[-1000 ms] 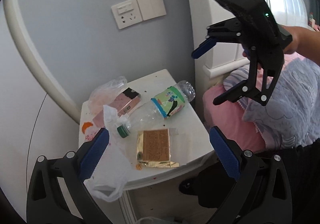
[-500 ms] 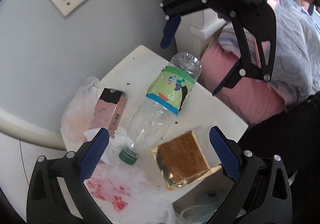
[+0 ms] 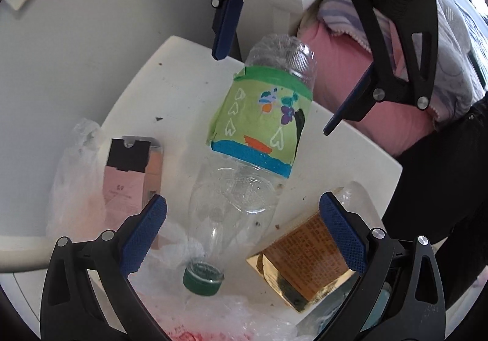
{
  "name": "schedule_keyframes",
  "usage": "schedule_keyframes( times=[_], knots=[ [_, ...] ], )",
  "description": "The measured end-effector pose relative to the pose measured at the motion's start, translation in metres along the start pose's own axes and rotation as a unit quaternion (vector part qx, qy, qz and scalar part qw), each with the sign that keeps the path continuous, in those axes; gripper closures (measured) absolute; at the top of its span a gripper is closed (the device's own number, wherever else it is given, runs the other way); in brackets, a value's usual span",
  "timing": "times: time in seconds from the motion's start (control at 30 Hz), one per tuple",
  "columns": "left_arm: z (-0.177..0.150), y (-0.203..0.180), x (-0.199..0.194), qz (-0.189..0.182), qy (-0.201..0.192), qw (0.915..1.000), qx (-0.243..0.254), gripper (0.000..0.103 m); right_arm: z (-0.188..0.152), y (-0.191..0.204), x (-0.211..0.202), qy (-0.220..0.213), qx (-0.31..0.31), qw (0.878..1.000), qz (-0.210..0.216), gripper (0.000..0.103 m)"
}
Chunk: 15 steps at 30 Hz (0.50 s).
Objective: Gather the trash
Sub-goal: 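Close the right gripper around the green-labelled plastic bottle, then carry the bottle with the right gripper over the blue bin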
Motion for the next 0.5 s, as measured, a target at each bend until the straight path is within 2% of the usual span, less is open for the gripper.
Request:
schedule_keyframes(
  times=[0.33,0.37,0.43,0.5],
  knots=[
    [-0.001,0.008,0.032,-0.028,-0.001,0.9996,0.008,0.006,-0.002,-0.010,0.010,-0.005,0.018,0.999,0.028,0.007],
    [-0.001,0.009,0.034,-0.028,-0.001,0.9996,0.010,0.007,-0.002,-0.009,0.010,-0.002,0.016,0.999,0.029,0.012],
    [-0.001,0.008,0.038,-0.031,-0.003,0.9994,0.014,0.012,-0.002,-0.008,0.012,-0.002,0.015,0.999,0.033,0.030],
    [-0.002,0.008,0.043,-0.030,0.000,0.9994,0.015,0.013,-0.001,-0.008,0.012,-0.005,0.016,0.999,0.034,0.030]
  ],
)
Point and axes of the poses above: each gripper's, at about its wrist camera, not at the fingertips, and x roughly the way its jaws point, y to its left, z to its top, the point moved 6 cm from there along x, roughly the way its jaws point, and after that the axes turned 8 degrees about z, right-handed, at the moved point
